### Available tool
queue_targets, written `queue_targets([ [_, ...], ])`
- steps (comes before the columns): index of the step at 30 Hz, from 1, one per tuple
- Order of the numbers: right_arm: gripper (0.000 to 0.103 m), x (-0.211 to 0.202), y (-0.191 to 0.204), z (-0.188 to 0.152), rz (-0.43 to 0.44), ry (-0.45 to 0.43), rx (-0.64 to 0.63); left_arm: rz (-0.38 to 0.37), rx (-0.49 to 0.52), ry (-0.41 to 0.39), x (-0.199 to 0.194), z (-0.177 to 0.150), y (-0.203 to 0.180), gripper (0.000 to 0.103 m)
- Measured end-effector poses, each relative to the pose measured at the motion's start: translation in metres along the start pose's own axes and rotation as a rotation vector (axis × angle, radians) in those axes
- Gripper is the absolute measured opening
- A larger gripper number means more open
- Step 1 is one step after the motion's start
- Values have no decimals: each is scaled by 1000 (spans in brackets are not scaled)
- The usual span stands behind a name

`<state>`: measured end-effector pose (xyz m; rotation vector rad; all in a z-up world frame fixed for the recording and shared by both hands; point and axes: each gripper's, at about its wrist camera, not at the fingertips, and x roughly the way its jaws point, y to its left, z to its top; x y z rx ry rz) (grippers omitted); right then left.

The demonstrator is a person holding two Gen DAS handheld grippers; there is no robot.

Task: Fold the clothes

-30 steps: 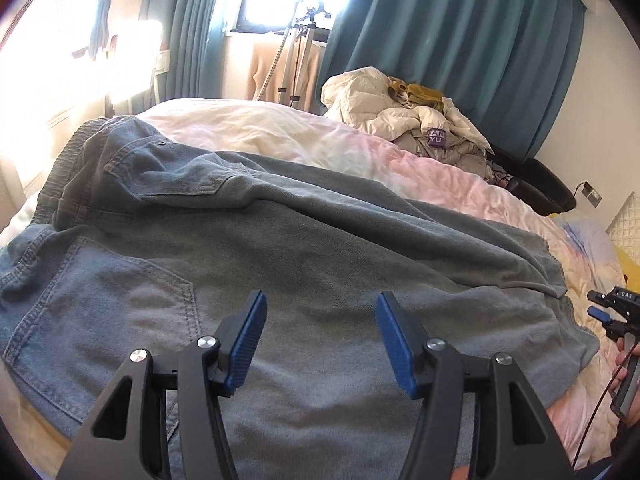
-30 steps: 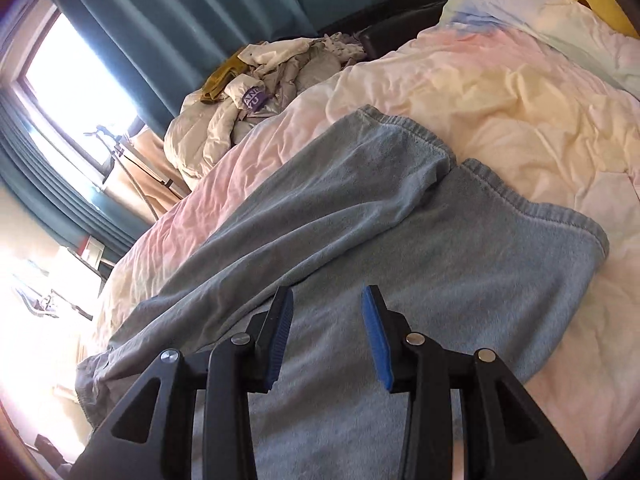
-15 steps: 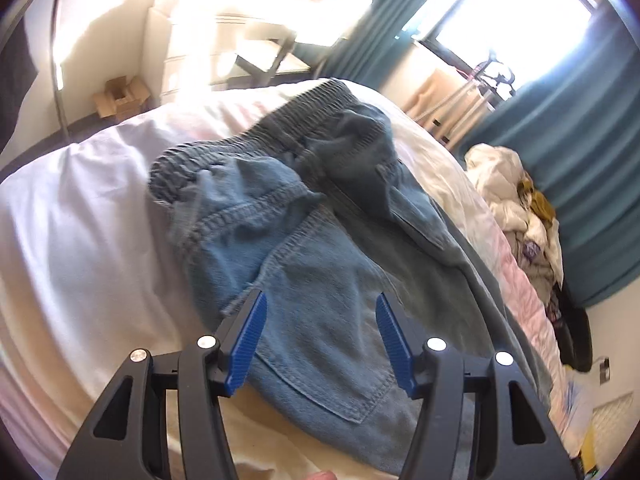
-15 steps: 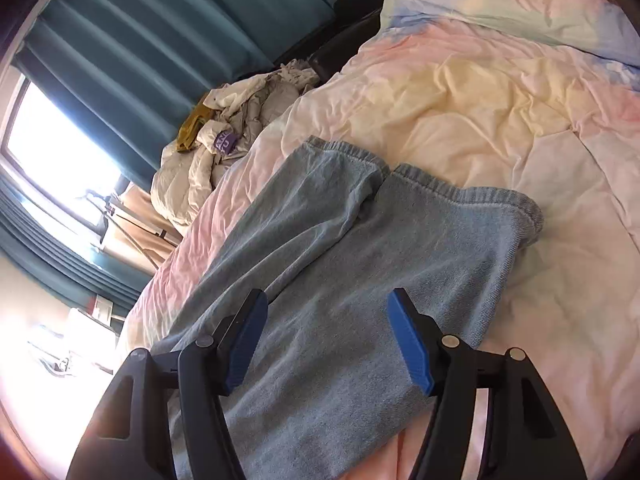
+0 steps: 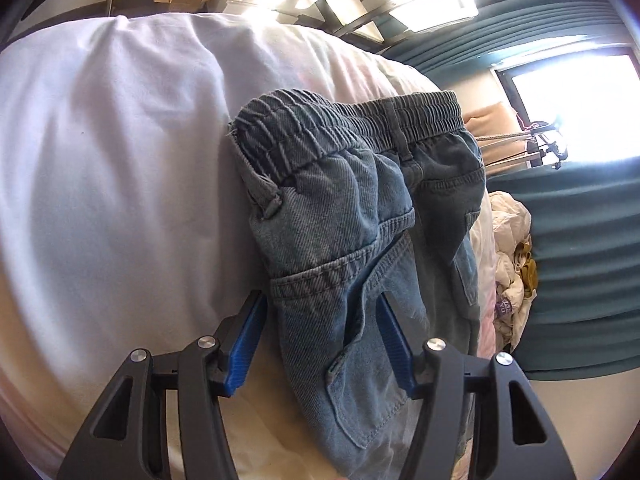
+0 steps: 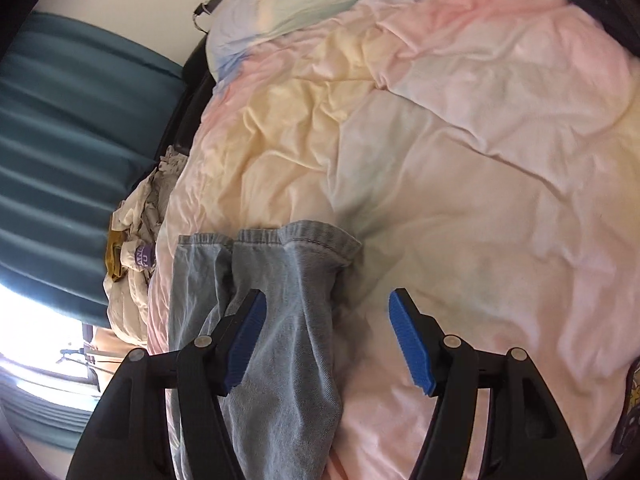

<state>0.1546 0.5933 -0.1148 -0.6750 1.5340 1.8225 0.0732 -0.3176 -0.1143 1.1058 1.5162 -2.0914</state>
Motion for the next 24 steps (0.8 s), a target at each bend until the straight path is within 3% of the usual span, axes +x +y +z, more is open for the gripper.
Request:
queue_targets([
  [6,65,34,-18,-11,105,129,156,-73,-23,47,20,3,-3,58],
  [10,65,47,-15,-13,124,143,169,-109,-53,44,27,6,-3,55],
  [14,65,54,-4,-10,114,111,112,-95,-65,39,33,8,-4,46],
  [17,62,61,6,-9,124,101,60,-76,-34,0,30,7,-11,30],
  [20,38,61,23,-8,90,67,-36,-69,18,-51,23,3,-21,11],
  [21,24,60,27,-8,74,55,-61,-68,39,-76,18,2,-25,10],
  [23,7,56,32,-10,59,35,-93,-78,79,-135,7,-4,-34,8],
  [24,7,54,35,-10,65,25,-106,-88,98,-165,1,-8,-38,7],
])
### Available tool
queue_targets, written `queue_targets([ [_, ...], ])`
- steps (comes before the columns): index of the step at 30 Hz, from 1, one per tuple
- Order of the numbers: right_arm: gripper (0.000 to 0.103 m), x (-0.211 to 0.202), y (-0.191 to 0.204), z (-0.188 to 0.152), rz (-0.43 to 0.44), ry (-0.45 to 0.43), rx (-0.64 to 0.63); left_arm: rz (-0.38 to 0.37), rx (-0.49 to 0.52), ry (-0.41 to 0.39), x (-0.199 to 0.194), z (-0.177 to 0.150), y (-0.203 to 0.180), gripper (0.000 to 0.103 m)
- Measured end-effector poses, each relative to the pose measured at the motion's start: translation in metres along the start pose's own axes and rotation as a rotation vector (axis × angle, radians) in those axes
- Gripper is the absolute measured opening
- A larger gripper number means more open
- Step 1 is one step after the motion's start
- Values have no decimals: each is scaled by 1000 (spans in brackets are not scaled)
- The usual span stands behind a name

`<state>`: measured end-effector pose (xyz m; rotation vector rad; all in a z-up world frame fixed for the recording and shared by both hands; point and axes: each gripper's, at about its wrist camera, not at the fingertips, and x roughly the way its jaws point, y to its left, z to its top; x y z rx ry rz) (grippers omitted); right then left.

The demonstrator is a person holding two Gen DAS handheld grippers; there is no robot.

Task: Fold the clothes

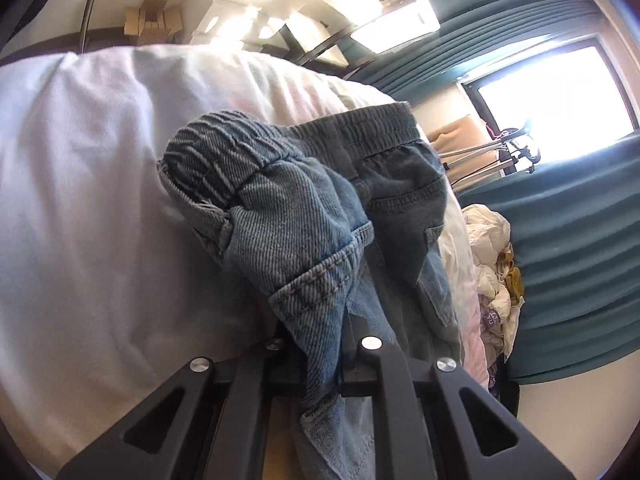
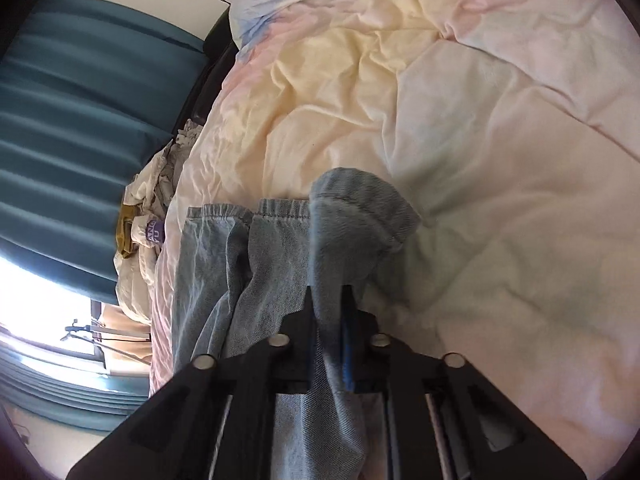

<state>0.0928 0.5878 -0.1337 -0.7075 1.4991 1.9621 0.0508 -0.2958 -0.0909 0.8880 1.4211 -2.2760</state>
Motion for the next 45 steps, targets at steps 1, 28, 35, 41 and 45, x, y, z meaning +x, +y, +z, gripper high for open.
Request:
queue_targets([
  [1,6,-4,4,-1,16,-12,-21,-16,18,-33,-8,-3,-5,7],
  [28,3,-80,106,11,176,-198,-258,-115,38,-167,-69,39,-39,6],
  [35,3,-14,174,25,157,-174,-317,-20,252,-135,9,80,-129,6],
  [41,3,71,215,38,117,-134,-347,44,394,-129,93,102,-186,6],
  [45,3,135,229,39,30,-106,-415,139,482,-97,163,105,-206,6],
])
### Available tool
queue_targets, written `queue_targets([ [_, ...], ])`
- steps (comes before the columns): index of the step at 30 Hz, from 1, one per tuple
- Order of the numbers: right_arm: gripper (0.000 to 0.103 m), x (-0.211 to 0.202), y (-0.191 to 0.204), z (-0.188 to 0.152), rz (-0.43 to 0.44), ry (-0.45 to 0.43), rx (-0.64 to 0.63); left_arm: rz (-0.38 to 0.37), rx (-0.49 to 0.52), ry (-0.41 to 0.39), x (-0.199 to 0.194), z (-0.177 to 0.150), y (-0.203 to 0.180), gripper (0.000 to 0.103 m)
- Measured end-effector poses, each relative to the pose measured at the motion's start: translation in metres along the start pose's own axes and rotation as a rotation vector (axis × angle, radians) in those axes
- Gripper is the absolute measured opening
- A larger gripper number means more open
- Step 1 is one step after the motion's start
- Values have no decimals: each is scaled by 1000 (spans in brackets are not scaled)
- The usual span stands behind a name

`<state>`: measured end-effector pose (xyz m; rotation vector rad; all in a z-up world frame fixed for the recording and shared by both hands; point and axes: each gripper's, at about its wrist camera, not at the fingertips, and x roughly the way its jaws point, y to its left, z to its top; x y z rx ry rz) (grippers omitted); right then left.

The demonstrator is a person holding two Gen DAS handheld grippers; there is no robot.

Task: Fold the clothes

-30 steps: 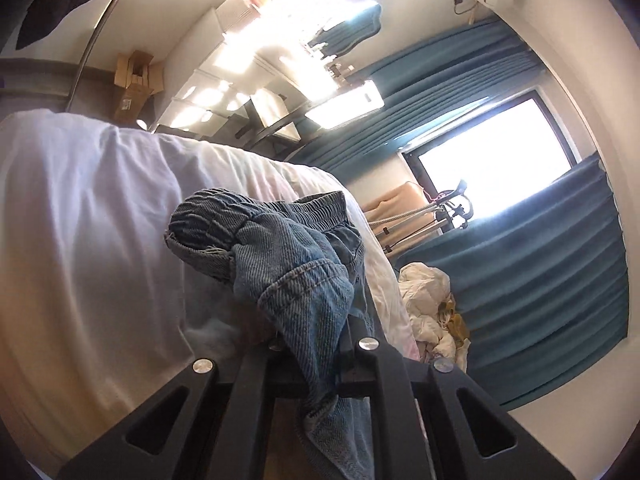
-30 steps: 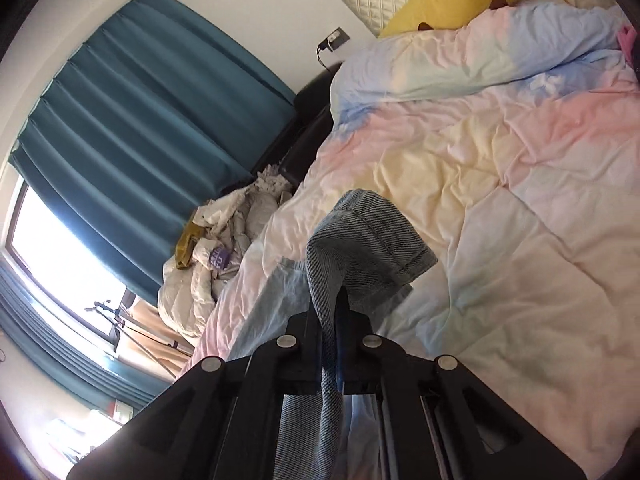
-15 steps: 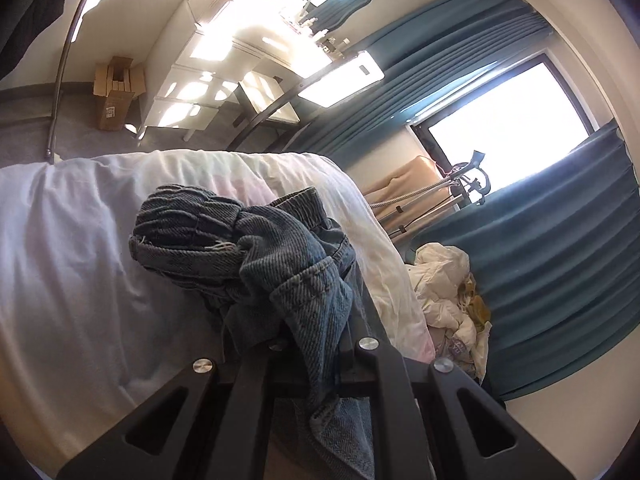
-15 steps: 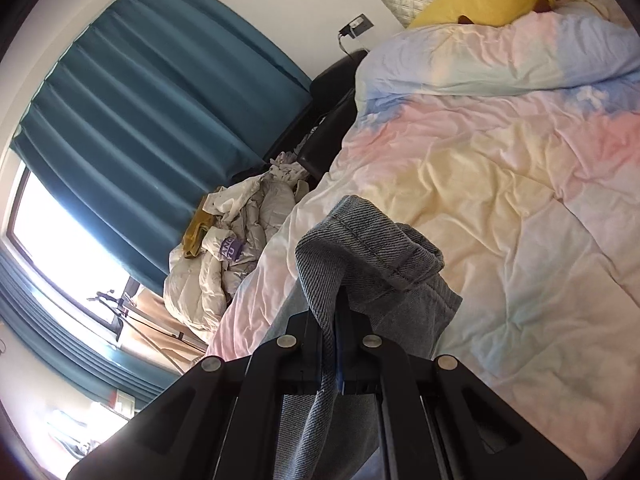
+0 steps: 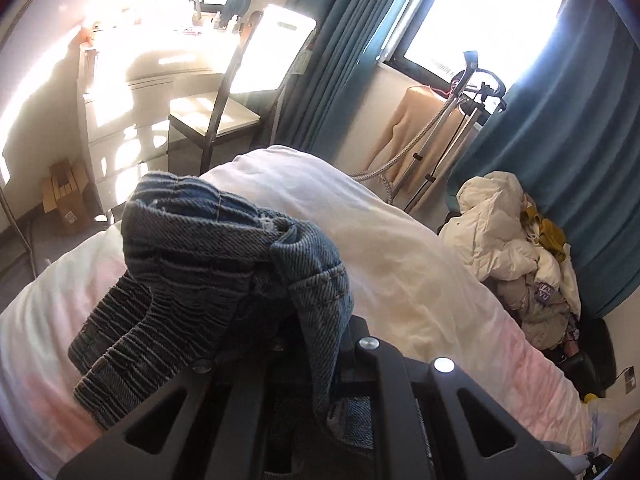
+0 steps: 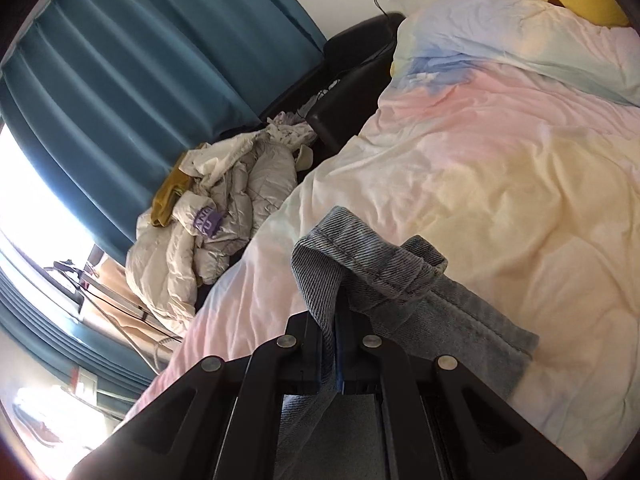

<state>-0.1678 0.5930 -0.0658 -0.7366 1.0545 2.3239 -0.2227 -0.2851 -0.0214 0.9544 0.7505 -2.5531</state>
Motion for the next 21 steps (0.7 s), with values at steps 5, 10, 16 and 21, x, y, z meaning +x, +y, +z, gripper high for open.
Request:
queue_targets([
  [5,3,67,-5,-13,-69,83,-27,91,27,105,68,0,-8,6],
  [10,5,91,-8,-22,-62,119,-58,113,30,193,84,4,-8,7],
  [16,35,57,-18,-21,49,110,-18,-9,43,137,29,3,-6,12],
  [21,53,1,-38,-39,124,38,24,-137,38,13,-38,-13,-1,60],
])
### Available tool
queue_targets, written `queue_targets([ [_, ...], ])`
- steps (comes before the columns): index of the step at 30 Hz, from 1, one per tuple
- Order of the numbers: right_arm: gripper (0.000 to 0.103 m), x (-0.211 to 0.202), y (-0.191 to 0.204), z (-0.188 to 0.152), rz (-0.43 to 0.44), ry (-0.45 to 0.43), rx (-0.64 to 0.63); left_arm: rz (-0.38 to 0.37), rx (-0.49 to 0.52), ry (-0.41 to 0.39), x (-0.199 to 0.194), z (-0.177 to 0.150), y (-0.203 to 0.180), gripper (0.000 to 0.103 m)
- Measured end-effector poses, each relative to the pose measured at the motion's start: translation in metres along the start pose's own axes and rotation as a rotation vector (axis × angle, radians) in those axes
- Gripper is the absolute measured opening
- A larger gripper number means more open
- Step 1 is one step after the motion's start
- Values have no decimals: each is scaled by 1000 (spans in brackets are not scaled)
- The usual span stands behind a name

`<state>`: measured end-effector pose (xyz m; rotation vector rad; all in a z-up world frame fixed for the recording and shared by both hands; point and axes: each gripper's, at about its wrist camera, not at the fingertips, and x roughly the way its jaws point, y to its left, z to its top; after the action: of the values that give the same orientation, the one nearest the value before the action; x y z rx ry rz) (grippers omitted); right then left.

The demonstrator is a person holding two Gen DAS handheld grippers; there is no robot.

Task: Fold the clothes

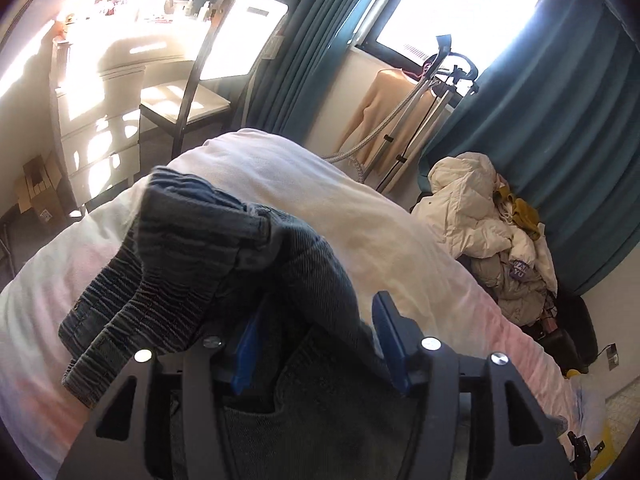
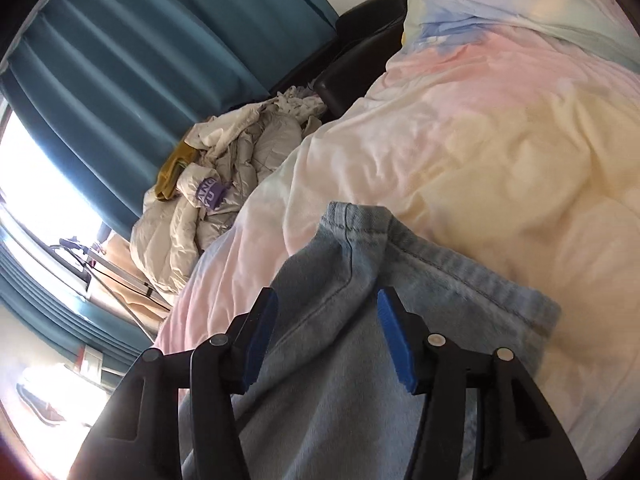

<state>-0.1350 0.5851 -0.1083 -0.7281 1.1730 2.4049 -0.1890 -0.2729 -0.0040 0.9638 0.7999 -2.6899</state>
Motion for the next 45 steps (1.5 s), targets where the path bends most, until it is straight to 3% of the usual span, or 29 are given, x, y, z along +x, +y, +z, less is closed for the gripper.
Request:
queue_targets([
  [3,54,-26,-18,-18,40,16,73,-50,12,-33,-32,-17,-1,64],
  [6,54,-48,-39,-39,73,57,157,-76,-38,27,-48,-41,7,64],
  [11,54,-69,-65,-60,142,142,334,-116,-272,117,-57,-98,48,64],
  [14,54,-70,-71,-69,155,186,374,-133,-458,242,-49,-122,81,64],
  [22,54,-35,-68,-84,207,254,367,-290,-707,220,-21,-148,121,64],
  [25,54,-19,-65,-85,207,253,354,-286,-706,260,6,-152,113,64],
  [31,53,7,-54,-87,159,170,278,-253,-598,231,38,-143,91,62],
  [34,50,11,-44,-82,138,107,216,-234,-585,202,43,-142,89,48],
  [36,38,11,-40,-80,121,73,190,-236,-606,184,46,-145,91,35],
  [41,11,5,-38,-77,82,44,176,-228,-626,118,35,-154,82,17],
  [45,8,-13,-28,-74,59,35,146,-252,-637,67,15,-154,76,12],
])
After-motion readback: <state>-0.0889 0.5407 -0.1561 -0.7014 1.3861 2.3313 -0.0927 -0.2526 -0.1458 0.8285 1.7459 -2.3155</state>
